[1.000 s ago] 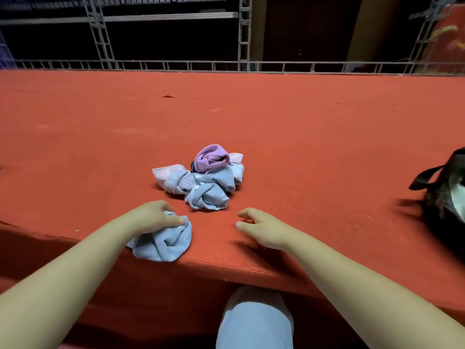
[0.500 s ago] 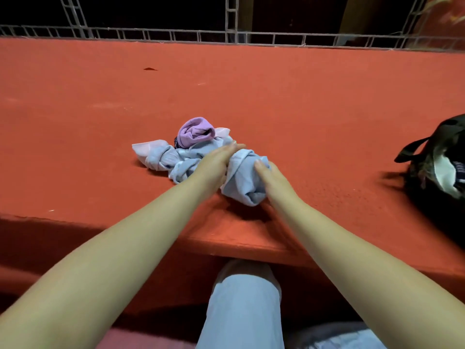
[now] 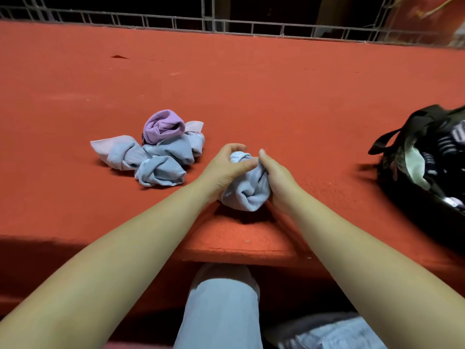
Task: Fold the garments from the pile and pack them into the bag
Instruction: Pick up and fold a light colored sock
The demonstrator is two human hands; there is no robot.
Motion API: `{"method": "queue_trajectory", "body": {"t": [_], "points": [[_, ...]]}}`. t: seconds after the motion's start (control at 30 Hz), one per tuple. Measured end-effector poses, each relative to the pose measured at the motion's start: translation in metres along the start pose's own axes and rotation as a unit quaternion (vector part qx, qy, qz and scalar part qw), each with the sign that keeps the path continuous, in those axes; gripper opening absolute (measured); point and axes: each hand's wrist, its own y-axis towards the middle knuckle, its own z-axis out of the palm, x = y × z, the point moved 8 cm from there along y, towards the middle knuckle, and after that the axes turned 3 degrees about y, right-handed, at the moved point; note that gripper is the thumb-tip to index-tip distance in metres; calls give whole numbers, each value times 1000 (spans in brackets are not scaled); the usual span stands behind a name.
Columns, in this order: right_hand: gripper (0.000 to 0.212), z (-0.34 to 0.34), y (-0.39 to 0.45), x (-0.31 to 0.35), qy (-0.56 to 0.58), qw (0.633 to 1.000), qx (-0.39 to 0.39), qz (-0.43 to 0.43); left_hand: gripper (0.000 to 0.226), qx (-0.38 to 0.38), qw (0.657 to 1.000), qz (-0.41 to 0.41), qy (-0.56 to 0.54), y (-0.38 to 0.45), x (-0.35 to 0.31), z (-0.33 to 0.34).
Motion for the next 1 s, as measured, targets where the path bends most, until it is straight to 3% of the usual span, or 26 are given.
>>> {"method": "queue_trajectory", "body": {"t": [0.13,0.3,0.37,0.47,0.6,0.67,0.73,0.83,1.0], "points": [[35,1,-4,4,19,999,38,12,52,19,998,11,-63,3,0,13],[40,-5,-3,9,8,998,11,-58,51,33,992,8,-122,2,4,26],[49,-1,-4,7,71,996,22,-41,56,41,983,19,-177,2,1,30],[43,-1,-4,6,165,986,28,2,57,112,958,30,-264,0,-5,39],[40,10,-10,7,159,985,72,3,59,141,952,-3,-272,-1,-3,50],[31,13,-11,6,124,988,96,-5,59,123,957,-9,-263,-2,-1,50],[36,5,-11,4,29,996,80,-16,59,94,952,-20,-290,-2,0,41],[34,-26,-1,3,-46,997,-34,-47,54,13,953,-53,-300,1,7,20],[23,-53,3,14,-64,984,-134,-98,47,-156,961,-54,-221,7,21,-24]]}}
